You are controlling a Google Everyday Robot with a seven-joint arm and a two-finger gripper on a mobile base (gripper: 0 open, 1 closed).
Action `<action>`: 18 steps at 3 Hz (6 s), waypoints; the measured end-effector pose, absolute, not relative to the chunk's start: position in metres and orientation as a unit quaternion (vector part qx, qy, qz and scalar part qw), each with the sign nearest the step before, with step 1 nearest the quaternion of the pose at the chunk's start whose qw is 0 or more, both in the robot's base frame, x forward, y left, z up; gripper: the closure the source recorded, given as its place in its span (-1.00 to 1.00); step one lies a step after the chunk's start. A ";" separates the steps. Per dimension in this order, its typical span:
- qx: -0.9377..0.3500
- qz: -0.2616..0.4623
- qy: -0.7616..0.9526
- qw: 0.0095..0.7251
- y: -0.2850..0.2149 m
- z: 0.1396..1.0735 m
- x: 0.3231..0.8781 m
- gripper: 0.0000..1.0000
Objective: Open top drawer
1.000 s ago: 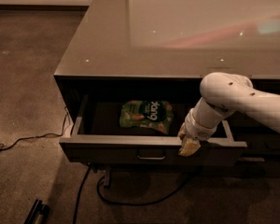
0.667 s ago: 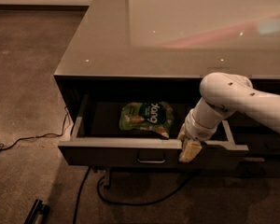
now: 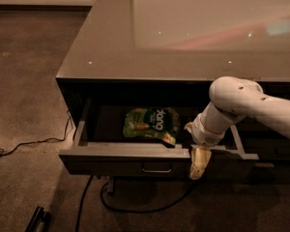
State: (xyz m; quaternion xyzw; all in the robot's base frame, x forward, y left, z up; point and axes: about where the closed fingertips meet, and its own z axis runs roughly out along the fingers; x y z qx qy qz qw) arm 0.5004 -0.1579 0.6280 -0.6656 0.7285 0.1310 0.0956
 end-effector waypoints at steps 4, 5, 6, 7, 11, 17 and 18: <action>-0.674 0.086 0.712 0.179 -0.160 0.699 0.506 -1.00; -0.666 0.074 0.718 0.189 -0.166 0.708 0.502 -1.00; -0.663 0.061 0.719 0.198 -0.171 0.715 0.507 -0.64; -0.661 0.057 0.722 0.199 -0.174 0.716 0.510 -0.17; -0.663 0.099 0.723 0.170 -0.172 0.668 0.540 1.00; -0.690 0.128 0.707 0.092 -0.157 0.650 0.473 1.00; -0.698 0.135 0.699 0.077 -0.159 0.646 0.465 1.00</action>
Offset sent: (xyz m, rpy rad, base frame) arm 0.0355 -0.0083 0.0776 0.0488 -0.2135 0.0114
